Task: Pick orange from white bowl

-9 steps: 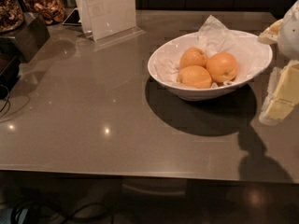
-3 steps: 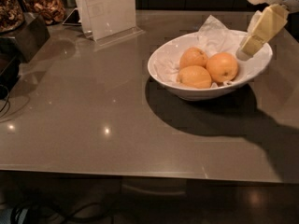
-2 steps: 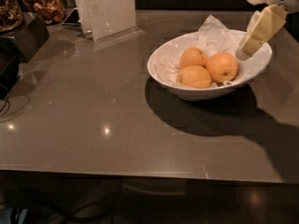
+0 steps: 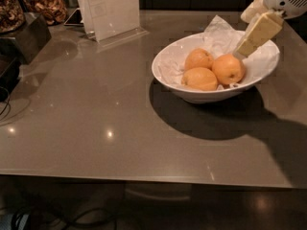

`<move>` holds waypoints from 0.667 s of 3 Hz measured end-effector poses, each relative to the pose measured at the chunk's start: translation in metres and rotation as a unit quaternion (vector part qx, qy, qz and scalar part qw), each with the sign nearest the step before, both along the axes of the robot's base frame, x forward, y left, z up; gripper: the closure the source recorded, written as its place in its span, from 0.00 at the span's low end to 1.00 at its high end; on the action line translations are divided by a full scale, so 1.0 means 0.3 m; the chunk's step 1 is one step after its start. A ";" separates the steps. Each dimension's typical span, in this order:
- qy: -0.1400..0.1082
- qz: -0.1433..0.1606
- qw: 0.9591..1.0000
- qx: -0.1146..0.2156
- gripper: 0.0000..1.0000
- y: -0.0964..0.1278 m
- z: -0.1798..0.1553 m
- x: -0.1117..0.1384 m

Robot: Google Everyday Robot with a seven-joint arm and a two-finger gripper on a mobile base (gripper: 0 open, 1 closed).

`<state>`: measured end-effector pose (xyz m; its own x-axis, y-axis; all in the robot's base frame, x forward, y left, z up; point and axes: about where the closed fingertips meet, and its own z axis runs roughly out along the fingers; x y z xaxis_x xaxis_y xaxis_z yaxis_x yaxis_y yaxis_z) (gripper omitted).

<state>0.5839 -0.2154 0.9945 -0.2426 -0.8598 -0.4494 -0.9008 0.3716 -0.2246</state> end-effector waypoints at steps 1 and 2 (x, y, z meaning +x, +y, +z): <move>0.030 0.017 0.999 0.007 0.07 0.034 -0.085 0.036; 0.052 0.025 0.998 0.013 0.03 0.051 -0.155 0.066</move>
Offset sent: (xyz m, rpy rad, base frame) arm 0.0229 0.0165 -0.0672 0.0307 0.1756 0.0743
